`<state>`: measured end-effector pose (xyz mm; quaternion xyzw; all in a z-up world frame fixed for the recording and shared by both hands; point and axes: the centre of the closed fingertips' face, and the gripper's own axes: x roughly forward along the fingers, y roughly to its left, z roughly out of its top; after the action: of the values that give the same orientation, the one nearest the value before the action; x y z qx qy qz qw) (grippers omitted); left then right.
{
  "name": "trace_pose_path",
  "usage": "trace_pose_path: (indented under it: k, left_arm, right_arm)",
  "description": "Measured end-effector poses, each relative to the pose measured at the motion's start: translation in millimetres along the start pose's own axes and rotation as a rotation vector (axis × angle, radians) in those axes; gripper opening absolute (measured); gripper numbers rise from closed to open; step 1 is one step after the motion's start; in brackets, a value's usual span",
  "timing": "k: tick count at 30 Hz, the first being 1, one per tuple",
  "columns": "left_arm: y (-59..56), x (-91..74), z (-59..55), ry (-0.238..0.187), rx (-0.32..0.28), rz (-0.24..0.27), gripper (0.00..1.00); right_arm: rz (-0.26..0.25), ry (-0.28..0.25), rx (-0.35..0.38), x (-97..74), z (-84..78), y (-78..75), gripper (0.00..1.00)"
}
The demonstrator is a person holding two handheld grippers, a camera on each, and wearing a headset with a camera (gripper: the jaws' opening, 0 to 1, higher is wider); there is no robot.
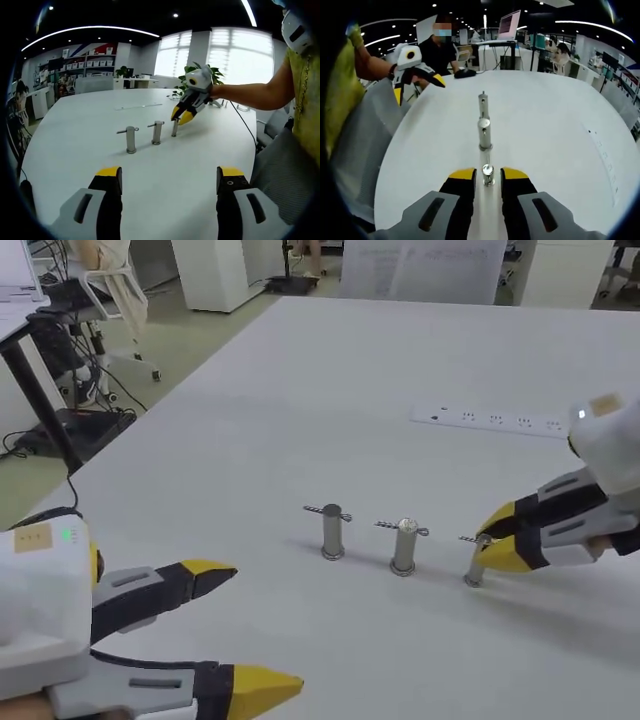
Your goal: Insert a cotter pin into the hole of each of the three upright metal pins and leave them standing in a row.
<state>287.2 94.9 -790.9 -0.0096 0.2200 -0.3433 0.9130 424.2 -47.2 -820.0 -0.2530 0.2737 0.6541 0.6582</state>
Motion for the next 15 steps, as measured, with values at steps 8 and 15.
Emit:
trace_pose_path:
  k: [8, 15]
  left_arm:
    - [0.8, 0.3, 8.1, -0.018, 0.016, -0.009, 0.78]
    - [1.8, -5.2, 21.2, -0.047, 0.036, -0.021, 0.78]
  right_arm:
    - [-0.058, -0.033, 0.027, -23.1, 4.2, 2.6, 0.3]
    - [-0.155, -0.101, 0.053, -57.7, 20.8, 13.3, 0.34]
